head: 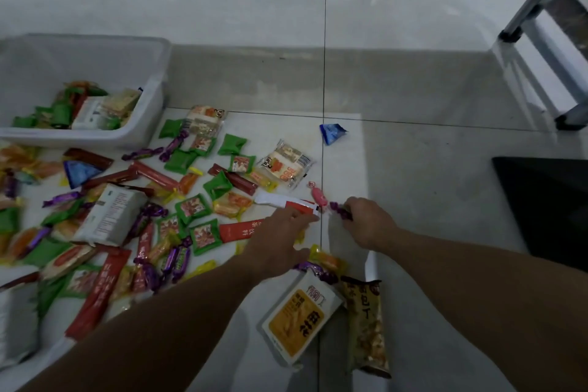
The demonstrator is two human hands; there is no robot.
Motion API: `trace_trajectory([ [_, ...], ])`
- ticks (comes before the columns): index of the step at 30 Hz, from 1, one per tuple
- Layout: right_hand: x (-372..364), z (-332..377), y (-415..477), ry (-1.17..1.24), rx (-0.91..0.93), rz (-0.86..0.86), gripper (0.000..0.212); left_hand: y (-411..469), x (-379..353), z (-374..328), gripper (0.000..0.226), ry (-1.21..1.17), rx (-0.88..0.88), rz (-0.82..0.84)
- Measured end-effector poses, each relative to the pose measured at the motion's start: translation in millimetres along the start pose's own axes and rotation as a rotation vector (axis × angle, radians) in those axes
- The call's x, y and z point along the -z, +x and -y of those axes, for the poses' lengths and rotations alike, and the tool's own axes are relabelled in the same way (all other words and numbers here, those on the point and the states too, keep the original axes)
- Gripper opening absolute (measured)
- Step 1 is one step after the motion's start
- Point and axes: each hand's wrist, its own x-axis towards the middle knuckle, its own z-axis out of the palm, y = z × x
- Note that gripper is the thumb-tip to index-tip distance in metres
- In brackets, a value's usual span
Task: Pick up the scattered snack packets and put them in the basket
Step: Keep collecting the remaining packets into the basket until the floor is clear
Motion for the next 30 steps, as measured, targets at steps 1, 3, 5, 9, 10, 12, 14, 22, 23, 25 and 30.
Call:
trace_trajectory([
  [1,3.3,0.6,1.1,0.056,-0.014,-0.030,0.017,1.5,-1.4,-1.1,0.067,0.030,-0.022,0.031],
  [3,9.2,0.0,4.0,0.172,-0.034,-0.077,0.015,4.4,-4.2,-2.8,0.069,0.089,-0.080,0.089],
  [5,13.5,-2.6,6.4,0.260,-0.056,-0.100,0.013,7.4,-6.4,-2.9,0.068,0.165,-0.156,0.132],
  [9,14.6,-9.5,6.3,0.341,-0.106,-0.111,0.007,9.9,-7.5,-5.9,0.062,0.307,-0.255,0.190],
  [10,13.9,-10.9,5.6,0.350,-0.116,-0.108,0.008,10.5,-7.9,-6.9,0.059,0.316,-0.265,0.192],
  [12,12.9,-12.7,3.9,0.369,-0.127,-0.093,0.014,12.5,-9.0,-8.8,0.055,0.314,-0.273,0.191],
  [14,12.3,-13.0,2.6,0.394,-0.126,-0.099,0.021,14.9,-11.3,-9.4,0.053,0.315,-0.279,0.184],
  [22,16.5,-8.3,5.6,0.439,-0.115,-0.153,0.028,23.7,-19.3,-12.6,0.046,0.302,-0.235,0.075],
  [23,16.6,-7.8,6.1,0.443,-0.112,-0.159,0.028,24.3,-19.7,-12.6,0.044,0.304,-0.223,0.066],
  [25,17.3,-6.7,6.6,0.463,-0.109,-0.169,0.029,25.5,-19.9,-12.3,0.041,0.305,-0.173,0.055],
  [30,18.4,-3.3,6.8,0.481,-0.108,-0.174,0.030,26.9,-16.4,-14.1,0.028,0.200,-0.009,-0.007],
])
